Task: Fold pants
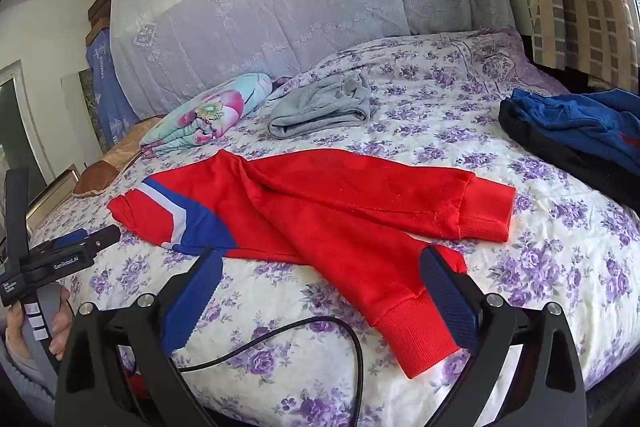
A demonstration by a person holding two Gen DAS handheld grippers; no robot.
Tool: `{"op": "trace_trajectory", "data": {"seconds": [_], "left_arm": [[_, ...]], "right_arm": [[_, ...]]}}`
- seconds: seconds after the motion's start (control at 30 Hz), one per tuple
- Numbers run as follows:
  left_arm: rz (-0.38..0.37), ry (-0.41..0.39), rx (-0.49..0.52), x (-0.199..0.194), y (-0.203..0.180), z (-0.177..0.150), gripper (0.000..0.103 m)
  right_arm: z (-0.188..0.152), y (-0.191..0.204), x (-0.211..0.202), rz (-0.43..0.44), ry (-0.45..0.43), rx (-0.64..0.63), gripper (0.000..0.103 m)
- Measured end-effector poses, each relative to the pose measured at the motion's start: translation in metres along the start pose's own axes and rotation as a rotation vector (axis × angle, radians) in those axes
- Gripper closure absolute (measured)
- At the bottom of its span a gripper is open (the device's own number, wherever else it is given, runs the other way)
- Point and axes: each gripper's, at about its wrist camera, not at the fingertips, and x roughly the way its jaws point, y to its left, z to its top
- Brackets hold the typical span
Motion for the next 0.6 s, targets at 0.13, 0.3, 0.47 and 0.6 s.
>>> {"op": "trace_trajectory", "data": {"seconds": [0.13, 0.3, 0.47, 0.6], "left_arm": [[0.005, 0.013, 0.021, -0.002, -0.003, -0.002, 0.005], [0.031, 0.006, 0.035, 0.002, -0.005, -0.005, 0.005], [0.036, 0.013, 0.024, 0.003, -0.004, -0.002, 0.005], [0.036, 0.013, 0.017, 0.005, 0.001, -0.001, 0.005]], "right_arm": [[0.0, -0.003, -0.002, -0.035, 0.011, 0.022, 0.004], [0.004, -0.01, 0.003, -0.032, 0.026, 0.034, 0.004], [0.001, -0.005, 0.002, -0.04, 0.012, 0.025, 0.004], [0.0, -0.006, 0.002, -0.04, 0.012, 0.031, 0.004]]}}
